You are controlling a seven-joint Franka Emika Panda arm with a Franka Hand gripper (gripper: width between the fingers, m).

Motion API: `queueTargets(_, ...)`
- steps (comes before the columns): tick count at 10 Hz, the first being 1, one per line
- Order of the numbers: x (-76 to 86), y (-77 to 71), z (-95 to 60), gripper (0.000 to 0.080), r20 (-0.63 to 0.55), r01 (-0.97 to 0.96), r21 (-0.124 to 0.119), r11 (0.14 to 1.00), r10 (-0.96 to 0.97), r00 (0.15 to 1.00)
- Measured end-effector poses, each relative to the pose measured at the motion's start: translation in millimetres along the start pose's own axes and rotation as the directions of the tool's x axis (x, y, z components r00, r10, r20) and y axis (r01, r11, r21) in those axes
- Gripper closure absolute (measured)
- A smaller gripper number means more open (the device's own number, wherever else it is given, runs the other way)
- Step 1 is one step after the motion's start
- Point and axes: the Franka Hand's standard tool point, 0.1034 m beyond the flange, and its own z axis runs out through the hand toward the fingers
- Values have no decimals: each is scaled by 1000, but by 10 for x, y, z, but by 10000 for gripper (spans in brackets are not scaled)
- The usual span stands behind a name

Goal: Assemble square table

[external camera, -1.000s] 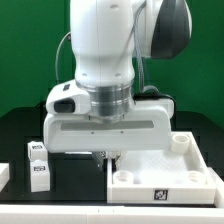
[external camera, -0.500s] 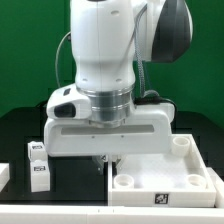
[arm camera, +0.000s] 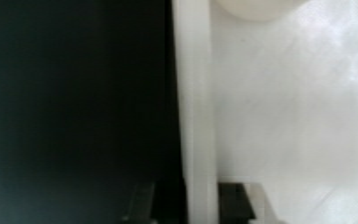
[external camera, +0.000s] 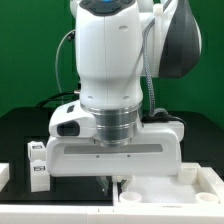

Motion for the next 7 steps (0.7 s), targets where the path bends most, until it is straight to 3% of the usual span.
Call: queueTargets(7, 19, -12, -5, 745, 16, -65, -9, 998, 65, 998)
